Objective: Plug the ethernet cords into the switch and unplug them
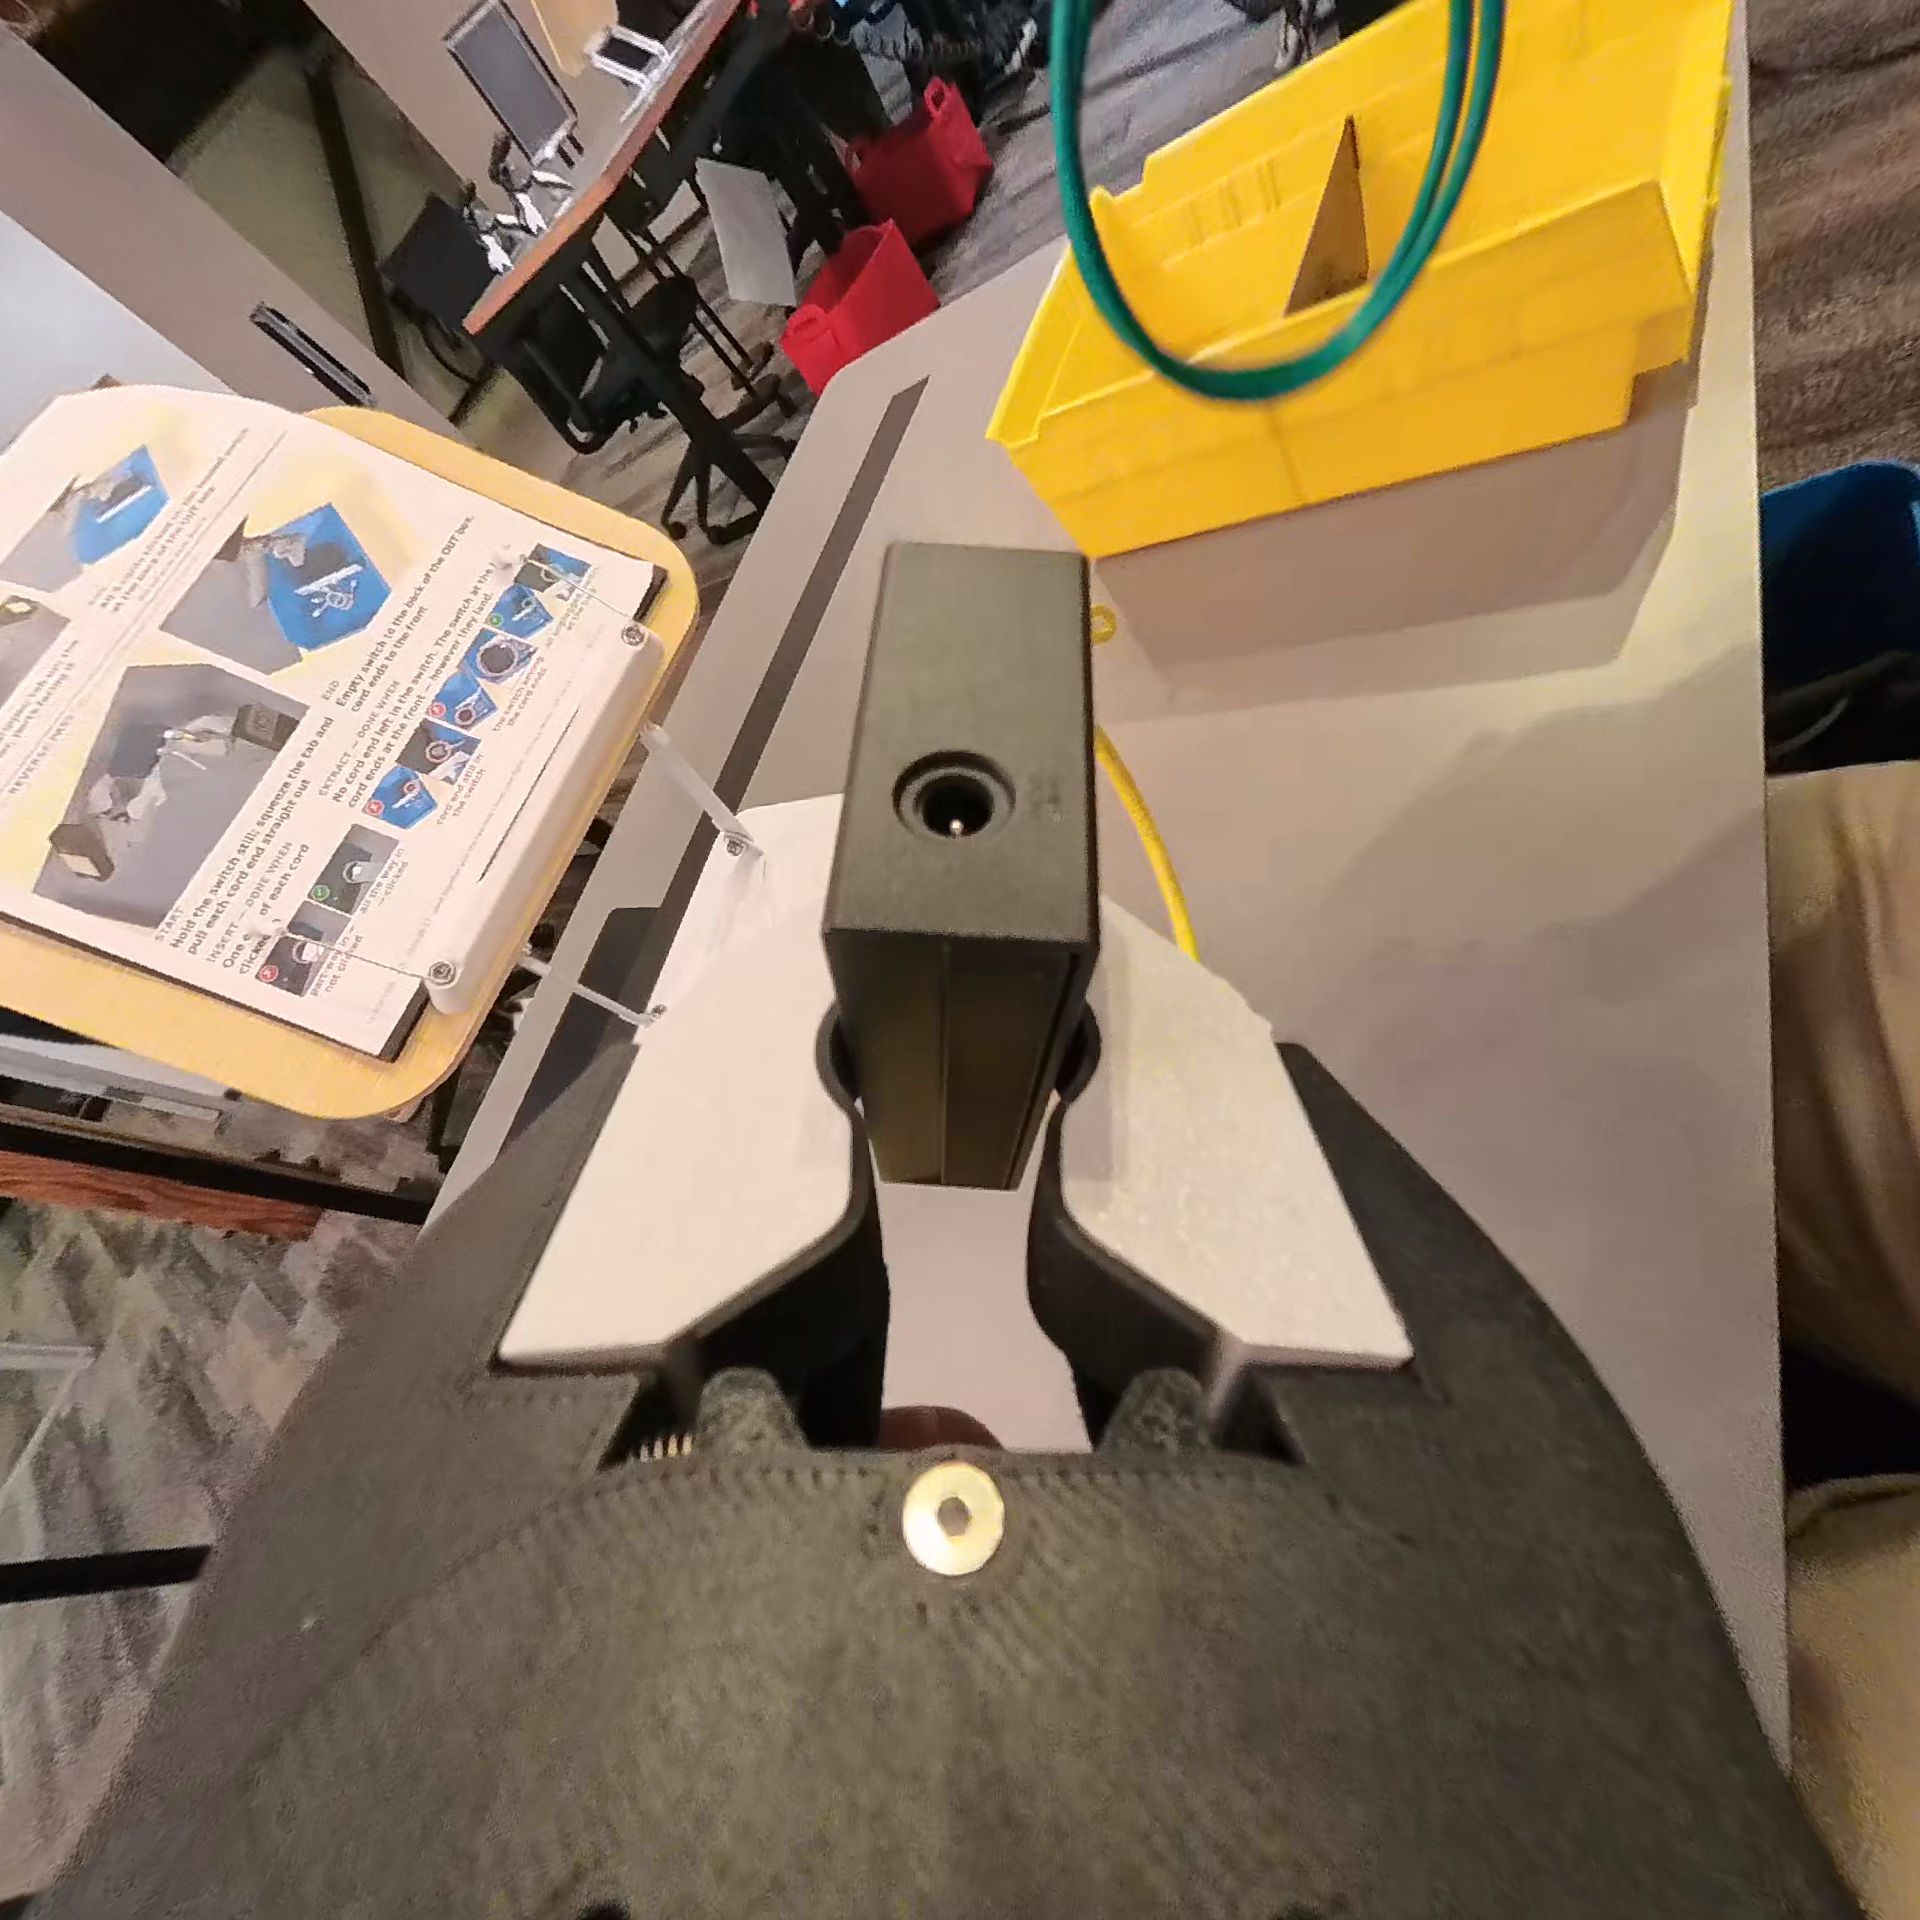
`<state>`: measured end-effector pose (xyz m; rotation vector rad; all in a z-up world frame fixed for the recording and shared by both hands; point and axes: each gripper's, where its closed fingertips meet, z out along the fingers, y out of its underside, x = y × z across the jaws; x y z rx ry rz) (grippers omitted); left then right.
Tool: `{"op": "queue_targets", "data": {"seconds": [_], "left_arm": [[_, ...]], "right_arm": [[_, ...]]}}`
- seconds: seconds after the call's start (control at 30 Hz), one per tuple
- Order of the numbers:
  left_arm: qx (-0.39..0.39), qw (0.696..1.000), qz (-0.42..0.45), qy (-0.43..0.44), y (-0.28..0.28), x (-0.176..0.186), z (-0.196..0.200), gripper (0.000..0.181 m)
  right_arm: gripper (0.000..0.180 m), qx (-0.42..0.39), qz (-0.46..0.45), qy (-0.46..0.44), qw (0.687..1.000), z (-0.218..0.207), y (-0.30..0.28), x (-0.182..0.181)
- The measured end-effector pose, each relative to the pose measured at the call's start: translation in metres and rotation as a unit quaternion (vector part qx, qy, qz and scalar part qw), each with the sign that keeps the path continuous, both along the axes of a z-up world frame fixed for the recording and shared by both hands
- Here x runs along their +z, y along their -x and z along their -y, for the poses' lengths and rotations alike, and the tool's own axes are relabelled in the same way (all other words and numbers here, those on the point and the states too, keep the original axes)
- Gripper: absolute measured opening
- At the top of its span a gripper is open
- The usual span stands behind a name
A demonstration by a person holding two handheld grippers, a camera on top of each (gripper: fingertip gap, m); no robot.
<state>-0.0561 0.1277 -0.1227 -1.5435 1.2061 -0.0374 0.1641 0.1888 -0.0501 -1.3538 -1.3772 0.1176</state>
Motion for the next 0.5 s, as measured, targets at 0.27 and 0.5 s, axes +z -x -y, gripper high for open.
{"op": "queue_targets", "data": {"seconds": [0.27,0.5], "left_arm": [[0.000,1.000,0.004,-0.009,-0.003,0.005,0.001,0.030],[0.005,1.000,-0.008,-0.015,-0.003,0.004,0.000,0.030]], "right_arm": [[0.010,-0.213,-0.116,0.105,0.964,-0.036,-0.135,-0.046],[0.010,-0.323,-0.217,0.176,0.904,-0.052,-0.206,-0.120]]}}
